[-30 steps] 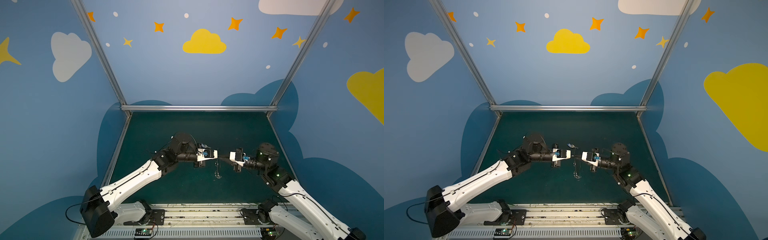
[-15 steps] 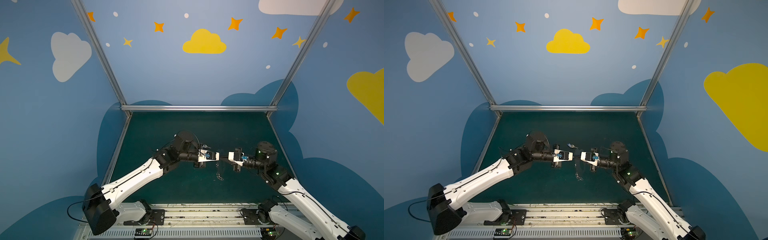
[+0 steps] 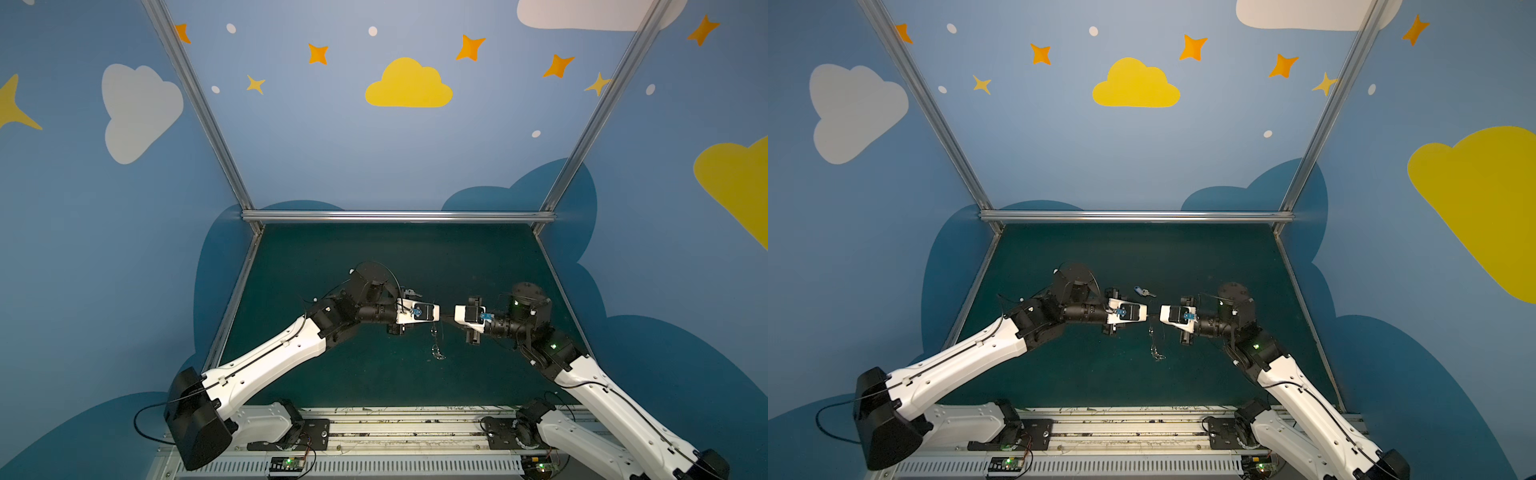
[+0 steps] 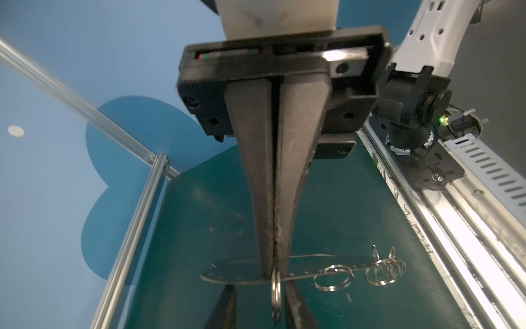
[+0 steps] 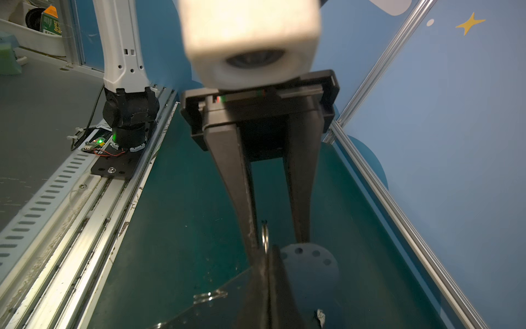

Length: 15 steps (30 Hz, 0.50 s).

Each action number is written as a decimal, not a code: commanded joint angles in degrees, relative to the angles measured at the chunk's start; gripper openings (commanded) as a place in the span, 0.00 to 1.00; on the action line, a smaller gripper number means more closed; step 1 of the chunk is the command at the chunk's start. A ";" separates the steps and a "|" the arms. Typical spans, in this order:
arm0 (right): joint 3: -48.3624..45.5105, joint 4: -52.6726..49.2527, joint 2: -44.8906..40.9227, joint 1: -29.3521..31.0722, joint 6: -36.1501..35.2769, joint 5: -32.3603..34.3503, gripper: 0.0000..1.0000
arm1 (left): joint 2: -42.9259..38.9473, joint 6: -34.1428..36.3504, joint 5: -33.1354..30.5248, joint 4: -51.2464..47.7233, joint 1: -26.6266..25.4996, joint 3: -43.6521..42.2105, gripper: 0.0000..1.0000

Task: Put the keys on the keyring

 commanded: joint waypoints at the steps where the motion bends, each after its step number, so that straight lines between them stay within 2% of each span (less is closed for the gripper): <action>1: 2.27 -1.91 0.31 0.15 0.68 2.50 0.00 | -2.11 -0.11 -6.18 1.56 -0.94 0.10 0.36; 5: 2.69 -2.46 0.48 0.15 1.04 3.63 0.00 | -3.65 0.56 -9.32 0.36 -1.76 -0.37 0.35; 8: 3.04 -2.32 1.31 0.29 1.17 3.63 0.00 | -3.24 2.30 -11.09 -2.73 -3.21 0.73 0.29; 15: 2.84 -0.79 1.81 0.23 2.00 3.26 0.00 | -1.78 3.49 -13.60 -6.97 -4.43 2.71 0.30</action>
